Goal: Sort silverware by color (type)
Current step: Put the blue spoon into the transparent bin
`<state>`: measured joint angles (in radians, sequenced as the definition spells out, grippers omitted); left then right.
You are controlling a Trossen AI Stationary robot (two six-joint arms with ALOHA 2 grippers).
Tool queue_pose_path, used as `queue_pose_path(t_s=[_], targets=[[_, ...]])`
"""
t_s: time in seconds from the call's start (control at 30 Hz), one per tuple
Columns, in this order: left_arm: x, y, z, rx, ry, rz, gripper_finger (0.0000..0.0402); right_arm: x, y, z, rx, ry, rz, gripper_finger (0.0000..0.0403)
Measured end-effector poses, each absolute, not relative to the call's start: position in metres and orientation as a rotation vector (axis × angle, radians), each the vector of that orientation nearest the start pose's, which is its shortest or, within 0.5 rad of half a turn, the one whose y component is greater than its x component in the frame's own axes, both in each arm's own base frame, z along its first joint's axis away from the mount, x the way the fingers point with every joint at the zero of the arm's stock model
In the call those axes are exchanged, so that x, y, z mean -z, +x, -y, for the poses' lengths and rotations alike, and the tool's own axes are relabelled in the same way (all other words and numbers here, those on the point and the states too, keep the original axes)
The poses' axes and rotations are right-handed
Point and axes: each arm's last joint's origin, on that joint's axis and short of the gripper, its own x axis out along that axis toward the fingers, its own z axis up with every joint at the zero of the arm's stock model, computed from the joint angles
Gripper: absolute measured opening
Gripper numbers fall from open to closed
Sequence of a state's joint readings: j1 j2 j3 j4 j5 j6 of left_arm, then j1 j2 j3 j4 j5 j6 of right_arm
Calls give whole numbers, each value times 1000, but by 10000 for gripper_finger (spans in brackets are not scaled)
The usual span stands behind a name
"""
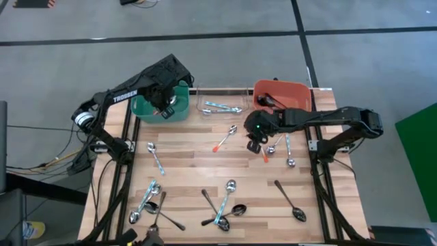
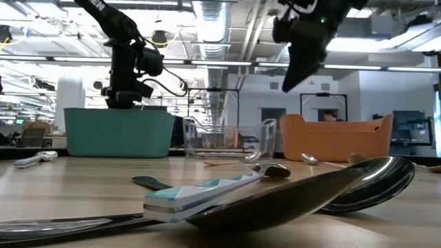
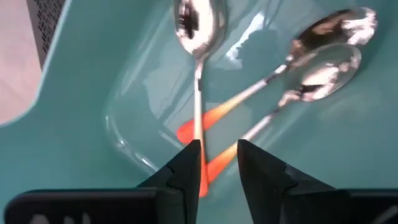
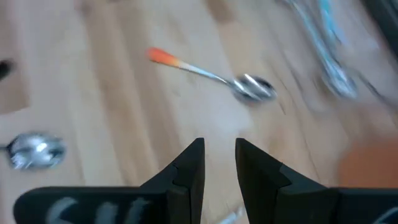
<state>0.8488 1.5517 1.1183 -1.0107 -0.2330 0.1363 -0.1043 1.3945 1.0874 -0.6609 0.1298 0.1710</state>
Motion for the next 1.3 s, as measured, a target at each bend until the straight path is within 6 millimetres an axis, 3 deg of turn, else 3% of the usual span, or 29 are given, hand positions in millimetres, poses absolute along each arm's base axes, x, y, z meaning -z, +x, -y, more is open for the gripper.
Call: queue_pose_path(t_s=[0.33,0.47,0.7,0.93,1.1,1.3], targets=[[-266,183,-171,-804,-296,-1279,100,-279,295,15,156,30,-763,113],[-287,179,-153,-826,-301,-1165,100,-279,295,3,62,-127,-771,113],[-310,169,-129,-871,-368,-995,100,-253,312,-16,-145,-373,-838,113],[-315,168,-119,-893,-433,-941,100,-223,330,-38,-367,-594,-833,113],[-312,169,-120,-922,-467,-952,100,-218,337,-56,-531,-639,-736,113],[-308,166,-118,-939,-497,-1010,100,-204,342,-74,-600,-661,-720,113]])
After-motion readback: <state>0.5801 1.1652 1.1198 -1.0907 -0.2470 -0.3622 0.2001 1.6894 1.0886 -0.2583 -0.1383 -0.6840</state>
